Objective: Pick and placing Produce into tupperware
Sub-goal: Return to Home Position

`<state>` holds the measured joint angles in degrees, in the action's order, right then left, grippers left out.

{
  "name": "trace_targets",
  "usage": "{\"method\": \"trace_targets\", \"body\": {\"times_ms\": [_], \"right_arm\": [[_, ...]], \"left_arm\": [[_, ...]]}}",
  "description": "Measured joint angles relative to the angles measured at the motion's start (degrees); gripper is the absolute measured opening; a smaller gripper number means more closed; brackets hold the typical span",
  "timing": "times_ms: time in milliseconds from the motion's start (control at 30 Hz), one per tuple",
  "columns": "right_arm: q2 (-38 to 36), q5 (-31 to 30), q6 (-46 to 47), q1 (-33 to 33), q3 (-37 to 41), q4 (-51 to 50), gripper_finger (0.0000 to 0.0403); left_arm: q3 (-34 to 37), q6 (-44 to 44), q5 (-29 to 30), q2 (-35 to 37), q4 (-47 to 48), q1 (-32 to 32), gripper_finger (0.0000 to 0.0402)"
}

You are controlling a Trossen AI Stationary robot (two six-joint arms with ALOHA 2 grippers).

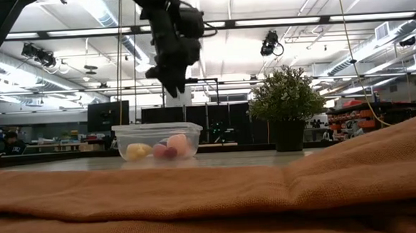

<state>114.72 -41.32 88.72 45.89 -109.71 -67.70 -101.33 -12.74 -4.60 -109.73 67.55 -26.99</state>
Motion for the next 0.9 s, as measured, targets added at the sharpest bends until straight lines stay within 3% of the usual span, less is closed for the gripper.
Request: {"method": "trace_targets", "body": {"times_ms": [233,900], "right_arm": [[0.0,-0.3,-1.4,0.0,0.0,0.0,0.0095],[0.0,-0.2,-1.9,0.0,0.0,0.0,0.0095]], "left_arm": [[-5.0,4.8,0.0,0.0,9.4,4.2,0.0162],[-5.2,9.7,0.0,0.0,10.7,16.5,0.0162]]}}
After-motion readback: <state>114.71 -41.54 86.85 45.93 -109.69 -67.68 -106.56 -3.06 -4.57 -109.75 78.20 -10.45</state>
